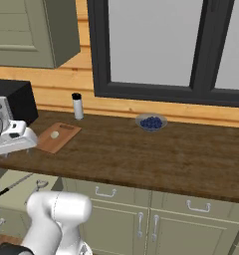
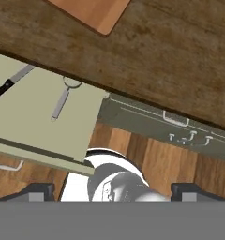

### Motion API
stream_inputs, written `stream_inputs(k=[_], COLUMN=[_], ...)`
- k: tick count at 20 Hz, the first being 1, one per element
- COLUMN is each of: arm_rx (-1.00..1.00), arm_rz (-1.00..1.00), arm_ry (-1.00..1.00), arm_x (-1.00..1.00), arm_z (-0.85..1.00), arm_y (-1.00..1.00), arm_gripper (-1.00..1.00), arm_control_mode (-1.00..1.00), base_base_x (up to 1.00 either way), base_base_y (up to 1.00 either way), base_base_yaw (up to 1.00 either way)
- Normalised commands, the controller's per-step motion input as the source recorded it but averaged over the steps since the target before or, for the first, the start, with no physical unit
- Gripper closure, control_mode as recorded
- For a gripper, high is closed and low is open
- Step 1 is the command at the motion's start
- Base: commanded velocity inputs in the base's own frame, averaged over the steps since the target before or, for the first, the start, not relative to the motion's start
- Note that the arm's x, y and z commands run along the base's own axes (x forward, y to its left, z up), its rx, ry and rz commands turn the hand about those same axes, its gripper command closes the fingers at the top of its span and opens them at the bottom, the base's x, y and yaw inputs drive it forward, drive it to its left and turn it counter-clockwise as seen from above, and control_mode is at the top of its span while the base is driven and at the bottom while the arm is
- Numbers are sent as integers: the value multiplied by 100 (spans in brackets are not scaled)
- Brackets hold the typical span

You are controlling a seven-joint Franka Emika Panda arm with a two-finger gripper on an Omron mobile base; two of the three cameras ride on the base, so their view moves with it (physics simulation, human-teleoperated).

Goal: Place the appropriate cutting tool for cutting the garlic skin on the cutting board.

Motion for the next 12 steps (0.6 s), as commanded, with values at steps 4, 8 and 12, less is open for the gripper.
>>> stream_inputs(k=[4, 8, 12], arm_rx=[-14, -10, -4], arm_rz=[-9, -13, -14], arm_ry=[9, 19, 10], arm_x=[4, 28, 8], arm_z=[-45, -50, -69], arm_y=[100, 100, 97], arm_gripper=[-100, -100, -100], arm_control_mode=[-100, -100, -100], base_base_x=[0, 0, 0], base_base_y=[0, 0, 0], base_base_yaw=[0, 0, 0])
